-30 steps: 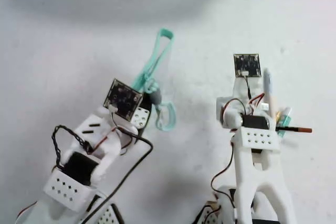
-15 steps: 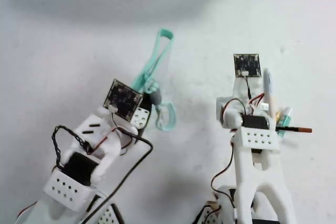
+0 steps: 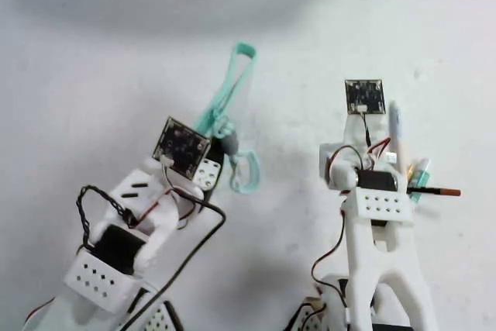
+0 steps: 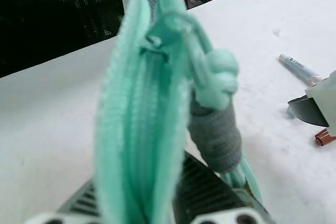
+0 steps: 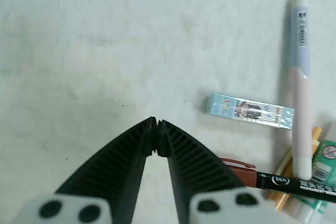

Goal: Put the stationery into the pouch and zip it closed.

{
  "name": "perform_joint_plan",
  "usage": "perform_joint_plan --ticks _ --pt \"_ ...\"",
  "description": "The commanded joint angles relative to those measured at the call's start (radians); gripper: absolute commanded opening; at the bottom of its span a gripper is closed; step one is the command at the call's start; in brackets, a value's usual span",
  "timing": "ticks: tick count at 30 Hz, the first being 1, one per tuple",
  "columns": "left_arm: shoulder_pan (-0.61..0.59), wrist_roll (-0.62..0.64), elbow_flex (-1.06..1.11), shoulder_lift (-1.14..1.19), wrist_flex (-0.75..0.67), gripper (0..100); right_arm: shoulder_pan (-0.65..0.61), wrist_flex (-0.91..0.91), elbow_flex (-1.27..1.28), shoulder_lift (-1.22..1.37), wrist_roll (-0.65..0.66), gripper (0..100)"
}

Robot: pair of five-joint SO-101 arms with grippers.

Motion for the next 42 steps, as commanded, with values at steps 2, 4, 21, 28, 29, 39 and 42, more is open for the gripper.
perform_joint_plan --ticks 2,4,21,28,29,39,42 --pt "-0.016 0.003 -0.002 0.018 -0.017 2 -0.010 -0.013 -0.005 -0.007 -0.005 2.1" --pt "-0.016 0.003 -0.002 0.018 -0.017 2 -0.010 -0.013 -0.005 -0.007 -0.005 2.1" --pt "-0.016 0.003 -0.002 0.018 -0.017 2 -0.010 -0.013 -0.005 -0.007 -0.005 2.1" --pt "-0.016 0.003 -0.002 0.018 -0.017 2 -0.010 -0.013 -0.005 -0.007 -0.005 2.1" --pt "-0.016 0.003 -0.002 0.018 -0.017 2 -0.008 -0.013 -0.005 -0.007 -0.006 2.1" --pt "-0.016 0.003 -0.002 0.018 -0.017 2 0.271 -0.025 -0.014 -0.081 -0.216 10.4" --pt "-0.016 0.003 -0.002 0.018 -0.017 2 0.246 0.005 -0.009 -0.111 -0.218 23.5"
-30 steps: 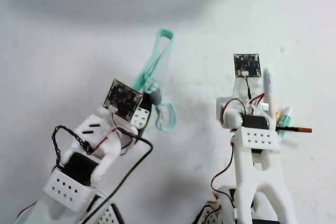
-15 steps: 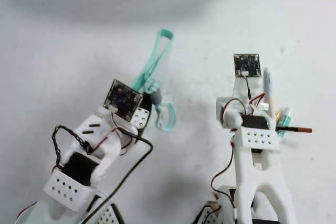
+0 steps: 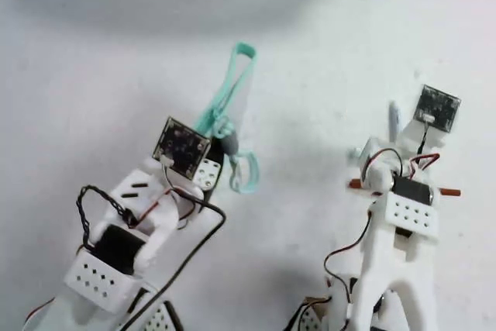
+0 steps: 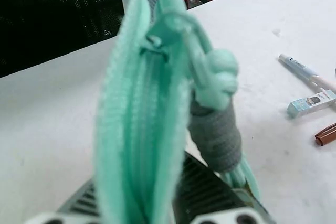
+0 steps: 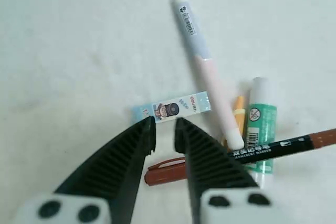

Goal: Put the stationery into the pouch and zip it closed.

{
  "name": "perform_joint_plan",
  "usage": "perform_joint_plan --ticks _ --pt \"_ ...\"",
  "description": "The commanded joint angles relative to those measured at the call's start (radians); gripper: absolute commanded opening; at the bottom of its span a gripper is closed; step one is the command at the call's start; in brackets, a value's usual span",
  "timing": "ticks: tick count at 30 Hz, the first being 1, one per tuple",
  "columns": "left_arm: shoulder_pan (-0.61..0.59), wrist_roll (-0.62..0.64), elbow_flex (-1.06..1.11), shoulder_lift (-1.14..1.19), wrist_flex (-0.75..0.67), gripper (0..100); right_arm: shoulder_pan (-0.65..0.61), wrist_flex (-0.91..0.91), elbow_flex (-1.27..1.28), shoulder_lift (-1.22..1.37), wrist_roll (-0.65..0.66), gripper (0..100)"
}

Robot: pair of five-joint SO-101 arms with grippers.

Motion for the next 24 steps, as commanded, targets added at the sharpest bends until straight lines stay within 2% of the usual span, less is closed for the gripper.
perform_joint_plan --ticks 1,3,6,12,13,14,16,17,21,24 --pt "-0.016 0.003 -0.002 0.018 -0.017 2 -0.021 0.024 -0.006 -0.050 -0.014 25.8" --pt "-0.018 0.003 -0.002 0.018 -0.017 2 -0.048 0.024 0.005 -0.051 0.023 20.4" --pt "-0.018 0.003 -0.002 0.018 -0.017 2 -0.067 0.016 0.014 -0.051 0.092 0.1" --pt "-0.018 0.003 -0.002 0.018 -0.017 2 -0.061 0.016 0.015 -0.051 0.017 22.2" --pt "-0.018 0.003 -0.002 0.018 -0.017 2 -0.067 0.021 0.015 -0.051 0.029 21.5" --pt "-0.018 0.003 -0.002 0.018 -0.017 2 -0.071 0.021 0.017 -0.051 0.054 16.7" --pt "-0.018 0.003 -0.002 0.018 -0.017 2 -0.081 0.018 0.017 -0.051 0.091 0.5" --pt "-0.018 0.003 -0.003 0.018 -0.017 2 -0.082 0.018 0.017 -0.051 0.091 1.7" --pt "-0.018 0.003 -0.003 0.018 -0.017 2 -0.082 0.016 0.025 -0.051 0.048 19.1" --pt "-0.018 0.003 -0.003 0.018 -0.017 2 -0.082 0.016 0.026 -0.051 0.037 21.1"
